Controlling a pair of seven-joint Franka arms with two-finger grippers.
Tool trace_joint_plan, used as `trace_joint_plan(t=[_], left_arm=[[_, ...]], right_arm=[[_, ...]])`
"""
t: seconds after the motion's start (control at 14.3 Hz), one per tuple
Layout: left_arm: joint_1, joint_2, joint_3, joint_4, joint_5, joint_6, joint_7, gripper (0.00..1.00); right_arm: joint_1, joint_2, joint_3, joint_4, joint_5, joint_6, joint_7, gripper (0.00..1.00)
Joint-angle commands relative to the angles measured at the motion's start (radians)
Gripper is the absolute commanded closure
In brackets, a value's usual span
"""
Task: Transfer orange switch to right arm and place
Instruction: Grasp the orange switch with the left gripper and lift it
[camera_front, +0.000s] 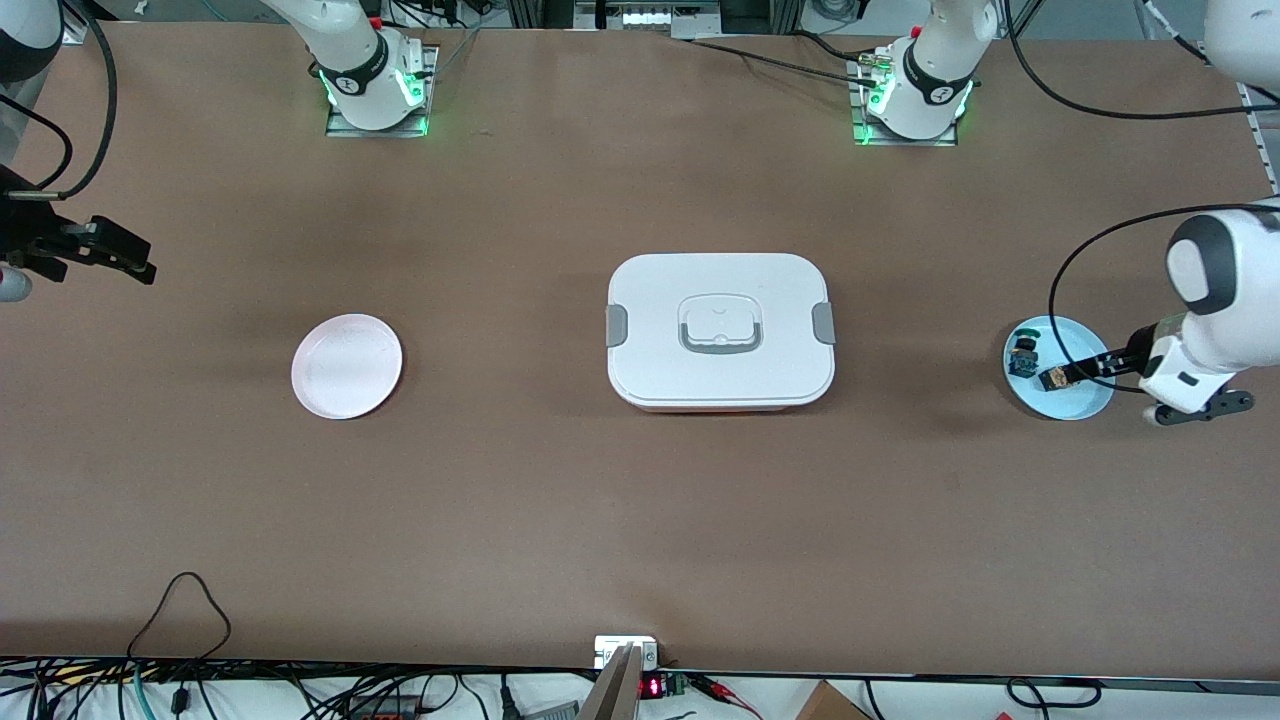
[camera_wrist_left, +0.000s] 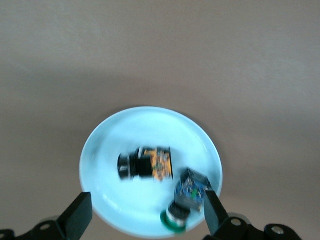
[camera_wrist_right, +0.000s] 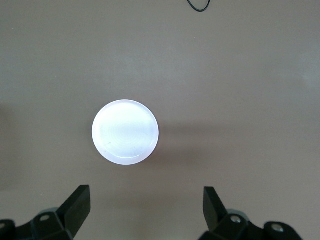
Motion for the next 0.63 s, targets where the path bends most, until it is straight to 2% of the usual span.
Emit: trace_joint_plan(t=[0.0,0.14,0.56], left_arm=[[0.034,0.035,-0.009,-0.09,0.017,0.195,-0.011,0.01],[0.047,0.059,-0.009,-0.105,0.017,0.264,-0.002,0.01],[0.053,0.082,-0.011,-0.134,0.015,0.27,-0.003,0.03]], right_arm=[[-0.008,-0.005,0.006,0.012,0.01,-0.019,-0.011,0.0],[-0.01,-0.005,0.006,0.01,0.01,-0.019,-0.012,0.0],[-0.01,-0.005,0.006,0.012,0.01,-0.017,-0.011,0.0]])
